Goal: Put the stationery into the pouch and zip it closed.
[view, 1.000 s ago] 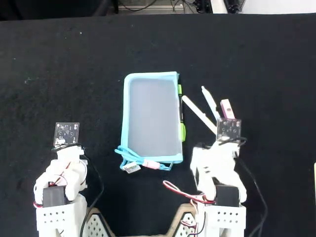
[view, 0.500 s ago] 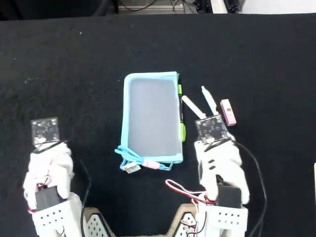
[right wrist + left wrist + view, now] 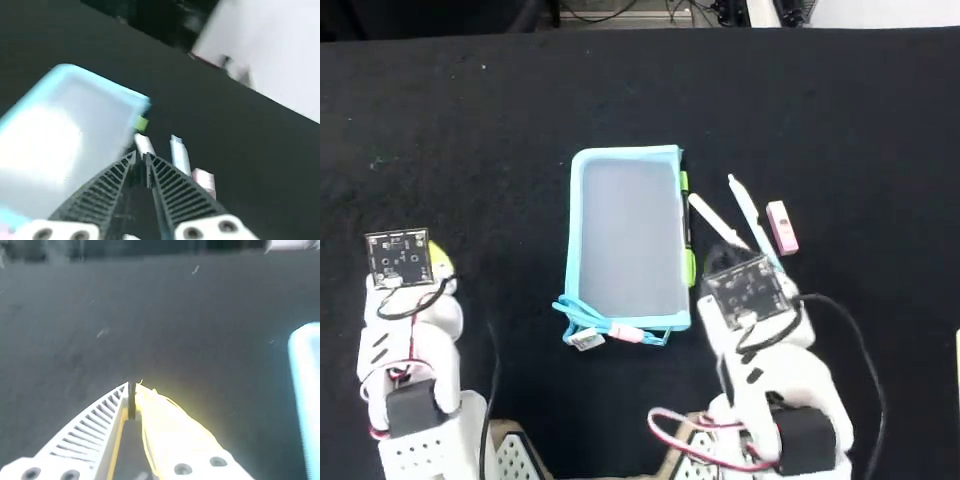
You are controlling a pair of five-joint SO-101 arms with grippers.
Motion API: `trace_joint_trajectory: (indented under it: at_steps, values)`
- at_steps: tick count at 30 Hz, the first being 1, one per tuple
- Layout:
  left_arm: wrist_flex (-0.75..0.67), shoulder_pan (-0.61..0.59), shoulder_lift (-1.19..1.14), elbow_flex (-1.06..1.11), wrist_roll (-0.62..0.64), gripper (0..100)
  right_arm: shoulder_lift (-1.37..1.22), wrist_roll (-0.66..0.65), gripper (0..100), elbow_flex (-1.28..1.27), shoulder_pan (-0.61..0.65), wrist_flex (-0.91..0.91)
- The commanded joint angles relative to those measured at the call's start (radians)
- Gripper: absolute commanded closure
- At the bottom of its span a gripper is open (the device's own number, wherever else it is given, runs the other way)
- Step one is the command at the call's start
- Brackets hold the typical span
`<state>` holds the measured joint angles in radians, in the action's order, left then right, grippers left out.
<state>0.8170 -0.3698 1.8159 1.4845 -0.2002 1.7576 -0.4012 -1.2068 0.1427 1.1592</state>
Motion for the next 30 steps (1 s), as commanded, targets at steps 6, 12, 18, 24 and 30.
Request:
trace_joint_trajectory:
  at_steps: [6, 12, 18, 24, 30]
  values:
    - [-0.034, 0.240, 0.002, 0.018, 0.095, 97, -0.504, 0.032, 98.2, 0.047, 0.411, -0.055]
    - [-0.109, 0.242, 0.006, 0.153, 0.095, 97, -0.750, 0.137, 97.6, -0.008, 0.471, -0.213]
    - [-0.107, 0.236, 0.006, 0.157, 0.141, 97, -0.854, 0.135, 81.5, -0.107, 0.466, -0.321]
    - [-0.080, 0.236, 0.006, 0.157, 0.141, 97, -0.854, 0.097, 84.5, -0.139, 0.471, -0.327]
    - [-0.075, 0.236, 0.006, 0.156, 0.137, 97, -0.851, 0.068, 84.5, -0.093, 0.473, -0.255]
